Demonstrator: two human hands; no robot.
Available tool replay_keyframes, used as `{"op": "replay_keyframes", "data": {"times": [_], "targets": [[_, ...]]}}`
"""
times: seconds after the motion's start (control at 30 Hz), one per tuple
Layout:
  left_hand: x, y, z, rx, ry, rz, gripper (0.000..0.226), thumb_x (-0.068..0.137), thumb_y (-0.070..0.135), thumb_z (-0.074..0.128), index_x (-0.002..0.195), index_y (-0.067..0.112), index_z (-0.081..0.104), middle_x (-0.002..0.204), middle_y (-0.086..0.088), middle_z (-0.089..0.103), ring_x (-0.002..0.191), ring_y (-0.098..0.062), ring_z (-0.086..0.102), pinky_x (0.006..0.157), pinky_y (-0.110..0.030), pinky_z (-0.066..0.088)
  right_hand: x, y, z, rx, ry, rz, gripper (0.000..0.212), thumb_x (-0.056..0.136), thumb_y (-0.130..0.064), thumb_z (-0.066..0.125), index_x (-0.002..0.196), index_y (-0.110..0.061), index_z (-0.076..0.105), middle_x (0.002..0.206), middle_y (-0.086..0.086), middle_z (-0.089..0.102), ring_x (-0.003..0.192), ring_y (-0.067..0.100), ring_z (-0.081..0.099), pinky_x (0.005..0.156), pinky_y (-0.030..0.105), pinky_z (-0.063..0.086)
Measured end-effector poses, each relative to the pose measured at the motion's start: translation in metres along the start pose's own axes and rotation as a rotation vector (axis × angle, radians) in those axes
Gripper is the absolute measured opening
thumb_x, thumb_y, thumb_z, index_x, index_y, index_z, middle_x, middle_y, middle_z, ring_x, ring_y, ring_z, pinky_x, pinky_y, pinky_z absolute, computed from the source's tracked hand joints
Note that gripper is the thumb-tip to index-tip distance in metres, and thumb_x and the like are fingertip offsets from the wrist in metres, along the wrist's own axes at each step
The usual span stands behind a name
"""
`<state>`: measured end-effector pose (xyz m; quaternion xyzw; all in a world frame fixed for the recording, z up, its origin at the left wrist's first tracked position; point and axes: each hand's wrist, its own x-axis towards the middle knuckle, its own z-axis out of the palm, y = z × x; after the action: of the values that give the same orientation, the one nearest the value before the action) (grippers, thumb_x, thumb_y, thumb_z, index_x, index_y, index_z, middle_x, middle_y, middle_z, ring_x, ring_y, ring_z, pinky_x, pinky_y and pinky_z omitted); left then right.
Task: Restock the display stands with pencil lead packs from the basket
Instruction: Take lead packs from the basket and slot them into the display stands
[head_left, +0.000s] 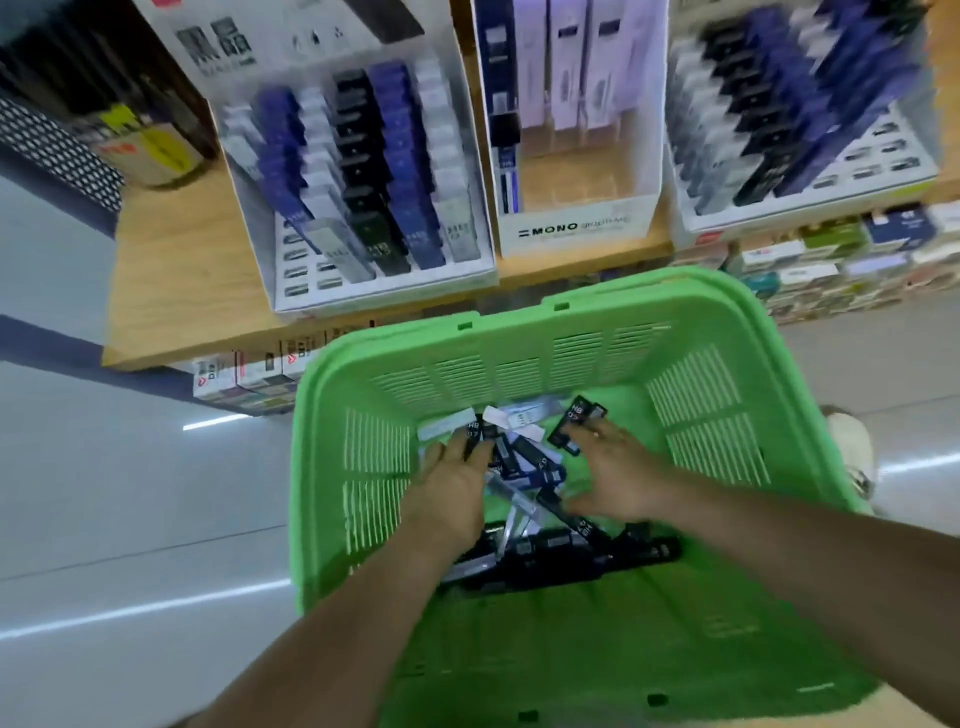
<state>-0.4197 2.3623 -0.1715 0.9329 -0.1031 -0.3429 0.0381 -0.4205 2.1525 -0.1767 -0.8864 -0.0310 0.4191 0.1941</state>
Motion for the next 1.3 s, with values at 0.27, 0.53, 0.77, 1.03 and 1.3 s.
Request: {"op": "replay_keyframes", "data": {"times": [0.27,0.53,0.77,1.03,1.3], "targets": [[0.060,-0.010,0.026,-0.318,0.185,-0.212,0.080,0.082,0.036,0.070,0.145,0.016,0.025,0.143,-0.008,0.033,0.130,-0.030,0.030,0.112,-0.039,0.028,0.045,-0.040,0.066,-0.017,0.150,0.200,0.109,0.082,-0.062,0.063,0.154,-0.020,-0.006,0.160,0.014,-0.015,0.148,0.035,-0.004,0.109,0.052,0.030],[0.072,-0.011,0.045,-0.436,0.217,-0.386,0.091,0.074,0.057,0.071,0.144,0.017,0.028,0.137,-0.014,0.038,0.127,-0.033,0.033,0.105,-0.041,0.031,0.049,-0.024,0.071,-0.172,0.225,0.149,0.066,0.085,-0.025,0.069,0.137,-0.020,0.030,0.138,0.005,0.033,0.125,0.026,0.036,0.085,0.041,0.046],[0.081,0.004,0.046,-0.761,0.270,-0.604,0.083,0.067,0.044,0.083,0.131,0.014,0.040,0.128,-0.006,0.057,0.109,-0.028,0.059,0.090,-0.045,0.050,0.051,-0.010,0.058,-0.260,0.166,0.130,0.064,0.081,-0.011,0.070,0.136,-0.018,0.037,0.135,0.008,0.033,0.116,0.028,0.042,0.073,0.032,0.053],[0.087,0.019,0.044,-0.755,0.211,-0.488,0.021,0.080,0.041,0.072,0.079,0.021,0.065,0.079,0.000,0.068,0.070,-0.019,0.060,0.059,-0.023,0.041,0.047,0.004,0.040,-0.118,0.161,0.118,0.023,0.087,-0.032,0.063,0.109,-0.027,0.057,0.100,-0.002,0.060,0.096,0.020,0.056,0.070,0.029,0.048],[0.061,0.004,0.024,-1.191,0.154,-0.415,0.011,0.079,0.018,0.077,0.088,0.014,0.073,0.075,0.007,0.071,0.068,-0.011,0.069,0.057,-0.017,0.051,0.028,0.004,0.016,1.015,-0.062,0.200,0.012,0.095,-0.023,0.064,0.093,-0.014,0.057,0.068,0.000,0.061,0.052,0.009,0.054,0.043,0.022,0.038]]}}
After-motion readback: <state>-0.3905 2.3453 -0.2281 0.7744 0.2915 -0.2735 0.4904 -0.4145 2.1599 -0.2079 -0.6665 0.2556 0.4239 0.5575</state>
